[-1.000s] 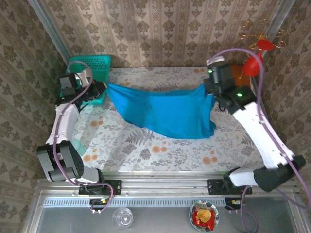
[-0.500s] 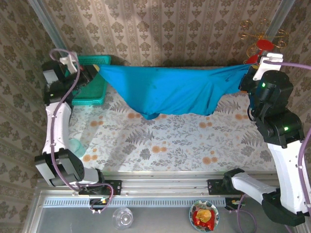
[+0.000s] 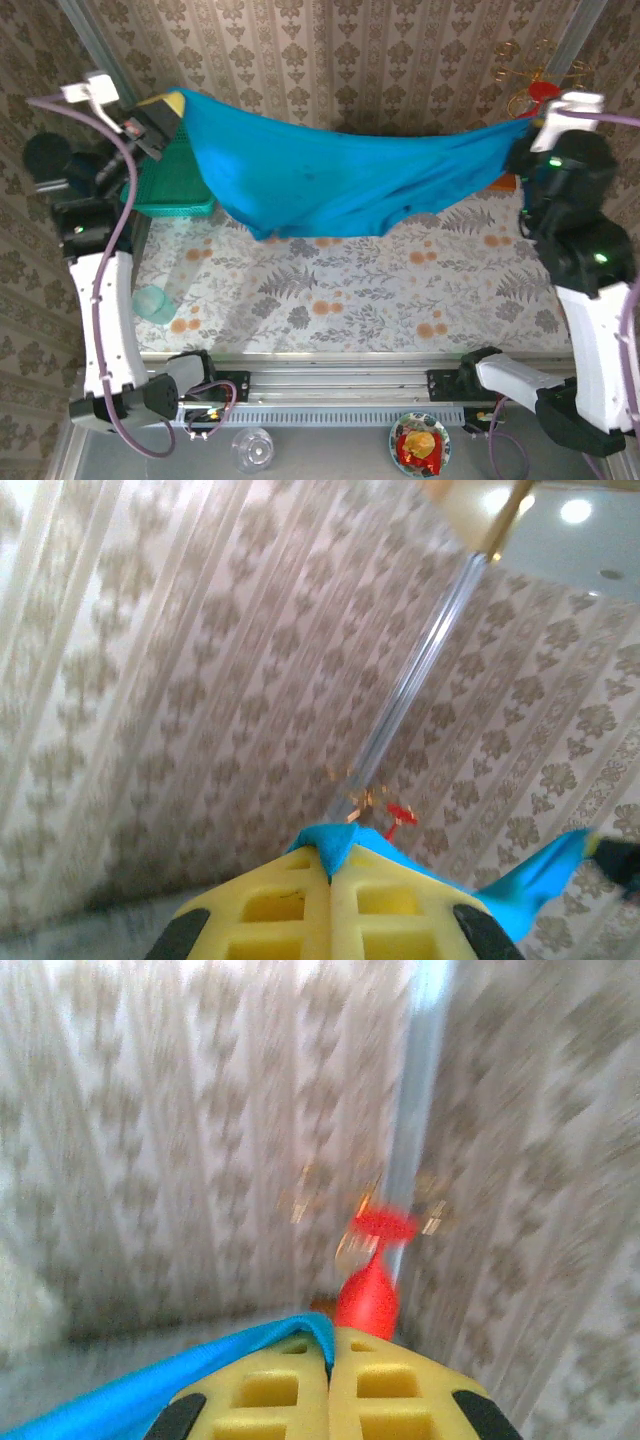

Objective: Fold the inside-out t-shirt

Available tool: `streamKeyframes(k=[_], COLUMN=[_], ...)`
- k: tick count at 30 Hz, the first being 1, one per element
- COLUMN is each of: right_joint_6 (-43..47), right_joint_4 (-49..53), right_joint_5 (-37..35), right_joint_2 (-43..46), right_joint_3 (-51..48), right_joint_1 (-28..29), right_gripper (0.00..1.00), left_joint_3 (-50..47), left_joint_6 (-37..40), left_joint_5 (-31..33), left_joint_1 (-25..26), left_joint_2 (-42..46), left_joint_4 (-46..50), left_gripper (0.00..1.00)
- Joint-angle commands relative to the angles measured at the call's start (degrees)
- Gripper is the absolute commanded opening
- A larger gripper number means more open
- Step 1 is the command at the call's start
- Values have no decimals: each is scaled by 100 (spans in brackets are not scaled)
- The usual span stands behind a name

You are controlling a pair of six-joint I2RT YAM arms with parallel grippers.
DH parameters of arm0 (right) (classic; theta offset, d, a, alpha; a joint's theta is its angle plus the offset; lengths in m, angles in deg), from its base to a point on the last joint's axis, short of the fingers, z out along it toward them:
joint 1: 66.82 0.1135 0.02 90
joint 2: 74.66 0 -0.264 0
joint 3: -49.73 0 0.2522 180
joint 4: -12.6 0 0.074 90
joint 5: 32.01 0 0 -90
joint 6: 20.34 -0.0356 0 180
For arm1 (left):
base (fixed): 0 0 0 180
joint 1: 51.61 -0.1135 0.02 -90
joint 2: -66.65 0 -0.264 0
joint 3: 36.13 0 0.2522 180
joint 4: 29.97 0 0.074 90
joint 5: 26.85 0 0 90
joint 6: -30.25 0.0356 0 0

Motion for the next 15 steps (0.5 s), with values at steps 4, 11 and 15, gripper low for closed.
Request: streamKeyframes(k=[4, 11, 15], right_joint_6=[539, -879, -764], right_joint_4=[-417, -59, -196], right_joint_5=[-759, 704, 303], right_joint_2=[284, 158, 492], right_joint_3=[508, -705, -993], right_joint_1=[-46, -36, -32], right_gripper=[0, 0, 0], left_joint_3=[-351, 1518, 1014], left_joint_6=[-321, 683, 668], left_joint_5=[-10, 131, 57], left_joint_1=[192, 162, 208], left_joint_2=[-484, -546, -441], left_joint_4=[-112, 1410, 1576], left_gripper=[0, 0, 0])
